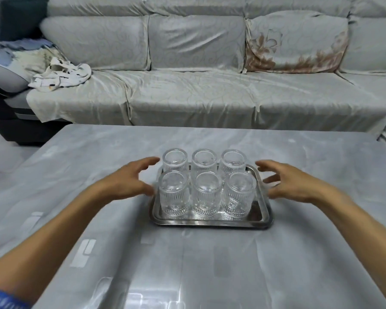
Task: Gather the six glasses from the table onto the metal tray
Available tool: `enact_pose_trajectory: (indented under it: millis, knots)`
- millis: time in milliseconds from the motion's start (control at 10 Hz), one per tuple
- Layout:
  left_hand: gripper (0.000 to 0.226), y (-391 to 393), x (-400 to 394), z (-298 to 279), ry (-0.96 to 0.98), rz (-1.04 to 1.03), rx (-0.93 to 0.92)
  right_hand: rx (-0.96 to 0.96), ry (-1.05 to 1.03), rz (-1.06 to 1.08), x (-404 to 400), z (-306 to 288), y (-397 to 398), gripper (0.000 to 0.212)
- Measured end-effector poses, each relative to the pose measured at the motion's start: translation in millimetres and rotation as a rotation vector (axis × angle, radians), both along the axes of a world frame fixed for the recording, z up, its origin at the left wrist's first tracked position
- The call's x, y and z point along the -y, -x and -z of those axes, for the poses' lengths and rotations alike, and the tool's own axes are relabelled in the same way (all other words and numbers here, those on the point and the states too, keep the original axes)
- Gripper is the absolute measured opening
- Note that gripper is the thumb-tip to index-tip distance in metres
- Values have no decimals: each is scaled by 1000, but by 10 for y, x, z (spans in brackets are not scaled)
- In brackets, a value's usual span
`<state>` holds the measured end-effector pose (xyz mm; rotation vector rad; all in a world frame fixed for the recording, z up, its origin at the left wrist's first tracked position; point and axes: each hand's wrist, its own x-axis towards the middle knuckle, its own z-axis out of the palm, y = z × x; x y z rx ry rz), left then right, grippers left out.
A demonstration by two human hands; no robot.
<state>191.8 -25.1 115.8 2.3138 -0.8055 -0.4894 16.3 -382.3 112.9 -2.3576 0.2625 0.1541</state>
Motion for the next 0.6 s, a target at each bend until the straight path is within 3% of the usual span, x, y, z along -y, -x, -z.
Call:
enact_pose_trajectory:
  millis: [100,600]
  knots:
    - [94,74,-21,339,-10,77,-99,2,-92,-54,-140,317,33,101]
    - [97,-6,59,465,64,74,-65,56,-74,-13,-158,417,-75,112]
